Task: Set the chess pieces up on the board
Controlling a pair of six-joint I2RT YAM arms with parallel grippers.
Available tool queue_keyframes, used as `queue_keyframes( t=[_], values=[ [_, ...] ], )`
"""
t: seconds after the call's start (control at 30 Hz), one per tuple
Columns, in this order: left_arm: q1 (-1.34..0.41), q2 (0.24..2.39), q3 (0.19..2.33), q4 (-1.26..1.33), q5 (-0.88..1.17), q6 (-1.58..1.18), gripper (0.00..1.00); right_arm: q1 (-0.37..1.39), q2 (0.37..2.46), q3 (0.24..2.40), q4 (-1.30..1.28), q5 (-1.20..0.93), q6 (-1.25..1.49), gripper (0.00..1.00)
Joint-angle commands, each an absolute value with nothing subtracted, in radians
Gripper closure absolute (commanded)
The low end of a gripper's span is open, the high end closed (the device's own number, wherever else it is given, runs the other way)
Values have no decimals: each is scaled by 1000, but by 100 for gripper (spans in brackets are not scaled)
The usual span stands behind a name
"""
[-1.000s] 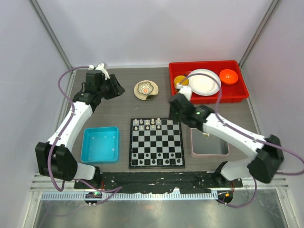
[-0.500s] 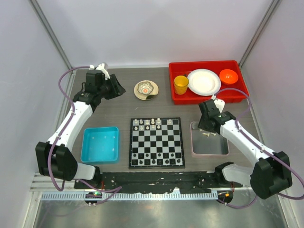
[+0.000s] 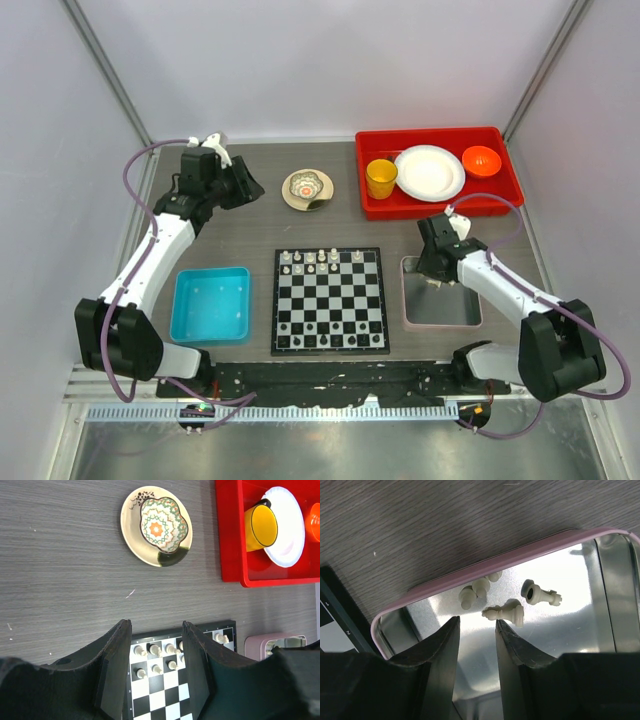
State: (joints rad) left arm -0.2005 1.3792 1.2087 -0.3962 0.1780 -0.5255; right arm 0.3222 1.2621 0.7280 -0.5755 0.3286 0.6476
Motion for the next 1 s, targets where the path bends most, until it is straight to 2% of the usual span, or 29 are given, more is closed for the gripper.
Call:
queue_keyframes(
  t=[0.0,0.97],
  values=[
    [-193,1384,1209,-353,198,-532,51,305,1256,704,-497,334,661,60],
    [-192,1387,1206,-350,190,-532,51,259,1218,638,-371,262,667,62]
  ],
)
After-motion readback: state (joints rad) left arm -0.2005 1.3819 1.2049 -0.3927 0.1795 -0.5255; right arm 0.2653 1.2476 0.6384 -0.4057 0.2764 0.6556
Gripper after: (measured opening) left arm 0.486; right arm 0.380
